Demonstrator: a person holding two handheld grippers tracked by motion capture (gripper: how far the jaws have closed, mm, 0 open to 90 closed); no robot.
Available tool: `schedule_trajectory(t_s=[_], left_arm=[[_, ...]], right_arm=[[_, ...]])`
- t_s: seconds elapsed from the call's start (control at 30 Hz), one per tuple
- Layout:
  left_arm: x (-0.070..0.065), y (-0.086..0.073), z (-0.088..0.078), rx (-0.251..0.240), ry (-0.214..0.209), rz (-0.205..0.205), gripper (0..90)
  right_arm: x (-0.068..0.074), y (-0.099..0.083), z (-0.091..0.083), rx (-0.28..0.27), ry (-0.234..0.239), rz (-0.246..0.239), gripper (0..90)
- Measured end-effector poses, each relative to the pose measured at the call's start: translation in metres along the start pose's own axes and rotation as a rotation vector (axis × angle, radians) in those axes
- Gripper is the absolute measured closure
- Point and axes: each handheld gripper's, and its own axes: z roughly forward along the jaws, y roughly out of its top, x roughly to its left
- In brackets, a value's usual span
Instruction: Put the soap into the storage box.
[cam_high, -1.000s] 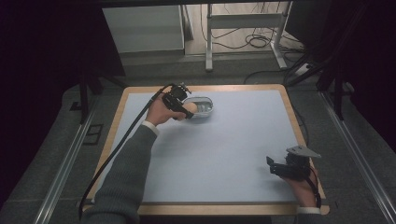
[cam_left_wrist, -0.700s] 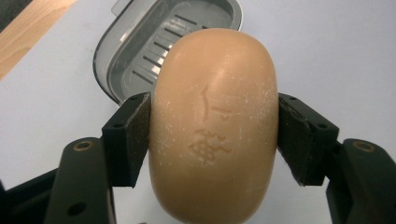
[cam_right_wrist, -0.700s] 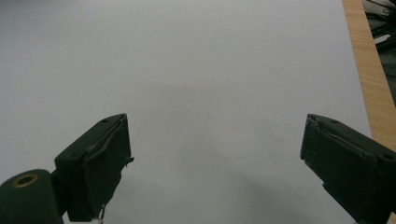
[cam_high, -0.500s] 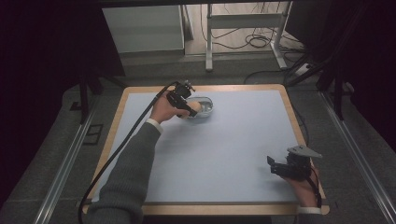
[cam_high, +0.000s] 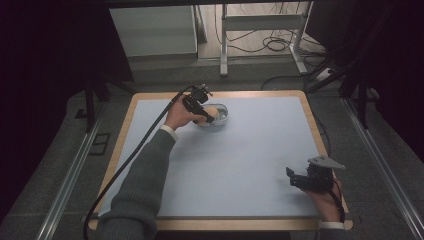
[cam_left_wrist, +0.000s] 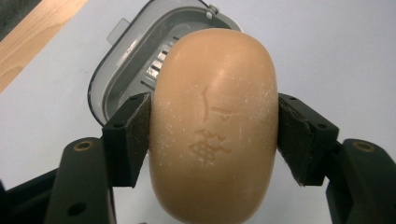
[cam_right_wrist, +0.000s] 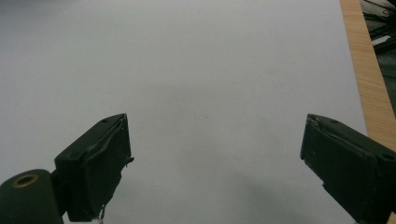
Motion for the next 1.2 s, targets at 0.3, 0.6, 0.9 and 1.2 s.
schedule_trajectory(t_s=[0.3, 0.6, 0.9, 1.2], left_arm=[[0.001, 0.01, 0.008, 0.015, 0.005, 0.01, 32.5], [0.007, 0.02, 0.015, 0.028, 0.006, 0.009, 32.4], [0.016, 0.029, 0.028, 0.047, 0.003, 0.012, 32.5], [0.023, 0.033, 0.04, 0.07, 0.002, 0.013, 32.4]], right_arm=[[-0.003, 0.0, -0.002, -0.007, -0.002, 0.005, 8.4], [0.0, 0.001, -0.002, -0.008, 0.004, 0.0, 8.4], [-0.001, 0.0, -0.002, -0.003, -0.005, 0.004, 8.4], [-0.002, -0.001, -0.002, -0.001, -0.008, 0.002, 8.4]])
